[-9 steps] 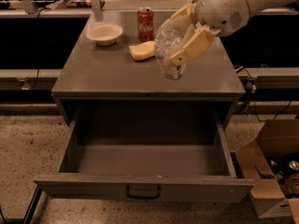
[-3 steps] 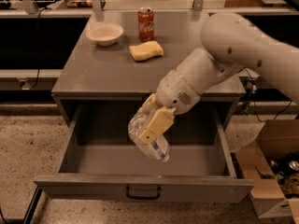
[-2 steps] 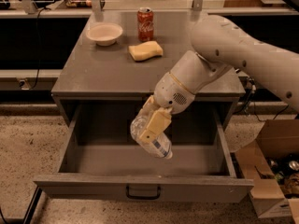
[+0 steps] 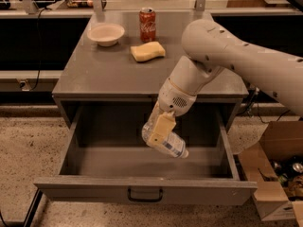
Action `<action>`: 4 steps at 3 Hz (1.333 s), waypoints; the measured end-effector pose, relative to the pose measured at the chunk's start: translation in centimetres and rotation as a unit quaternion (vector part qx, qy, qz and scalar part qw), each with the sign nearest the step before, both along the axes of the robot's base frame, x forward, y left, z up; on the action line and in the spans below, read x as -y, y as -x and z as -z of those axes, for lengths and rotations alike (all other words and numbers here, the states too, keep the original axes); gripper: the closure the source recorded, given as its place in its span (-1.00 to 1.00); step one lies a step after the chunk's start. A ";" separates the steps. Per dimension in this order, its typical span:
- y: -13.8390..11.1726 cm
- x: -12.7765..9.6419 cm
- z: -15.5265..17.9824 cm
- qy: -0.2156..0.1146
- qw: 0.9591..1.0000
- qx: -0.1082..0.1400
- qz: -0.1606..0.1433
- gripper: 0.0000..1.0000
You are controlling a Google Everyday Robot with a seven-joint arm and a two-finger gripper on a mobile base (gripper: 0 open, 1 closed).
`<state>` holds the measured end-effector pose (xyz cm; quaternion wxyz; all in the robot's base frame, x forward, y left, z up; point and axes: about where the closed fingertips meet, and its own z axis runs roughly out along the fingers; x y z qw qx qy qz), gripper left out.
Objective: Place blue plastic bottle into top drawer
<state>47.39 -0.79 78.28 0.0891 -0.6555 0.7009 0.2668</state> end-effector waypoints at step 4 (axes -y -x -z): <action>-1.7 0.1 4.8 0.080 0.985 0.034 0.148 -1.00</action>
Offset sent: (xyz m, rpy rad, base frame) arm 0.0358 -0.0170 -0.0296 -0.1893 -0.1388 -0.3126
